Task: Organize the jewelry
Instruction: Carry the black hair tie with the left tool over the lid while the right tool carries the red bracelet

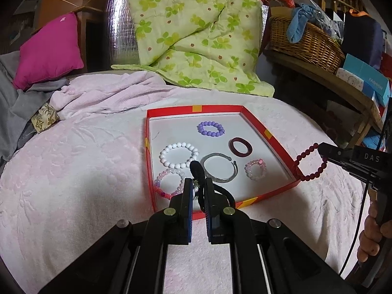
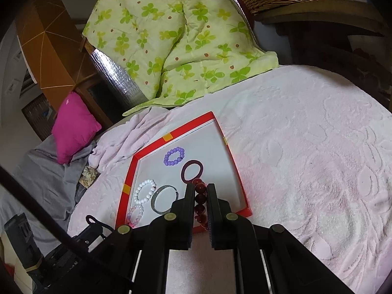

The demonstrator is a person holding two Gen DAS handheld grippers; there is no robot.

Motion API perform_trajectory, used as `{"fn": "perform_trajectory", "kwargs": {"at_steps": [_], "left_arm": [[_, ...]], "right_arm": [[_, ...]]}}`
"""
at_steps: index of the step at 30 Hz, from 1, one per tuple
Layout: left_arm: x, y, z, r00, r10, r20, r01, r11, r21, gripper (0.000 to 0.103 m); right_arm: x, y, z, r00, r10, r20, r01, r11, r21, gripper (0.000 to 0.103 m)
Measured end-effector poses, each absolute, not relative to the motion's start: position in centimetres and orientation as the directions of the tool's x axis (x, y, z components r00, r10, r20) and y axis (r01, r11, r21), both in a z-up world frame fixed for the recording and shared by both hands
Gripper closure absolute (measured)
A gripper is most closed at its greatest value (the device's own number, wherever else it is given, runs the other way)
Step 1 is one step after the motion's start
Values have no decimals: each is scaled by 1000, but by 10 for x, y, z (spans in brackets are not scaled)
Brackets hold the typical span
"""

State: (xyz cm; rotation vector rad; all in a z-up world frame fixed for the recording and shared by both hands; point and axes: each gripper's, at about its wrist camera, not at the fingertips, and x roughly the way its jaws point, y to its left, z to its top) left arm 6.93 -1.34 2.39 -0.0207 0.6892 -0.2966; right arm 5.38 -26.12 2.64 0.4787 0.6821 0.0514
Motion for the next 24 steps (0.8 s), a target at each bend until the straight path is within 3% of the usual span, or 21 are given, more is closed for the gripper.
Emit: {"fn": "perform_trajectory", "kwargs": {"at_steps": [24], "left_arm": [[79,-29,11,721,-168,-672,207,978,-23,94]], "right_arm": [[56,-264,24,779,189,-598,125,888,443,93]]}}
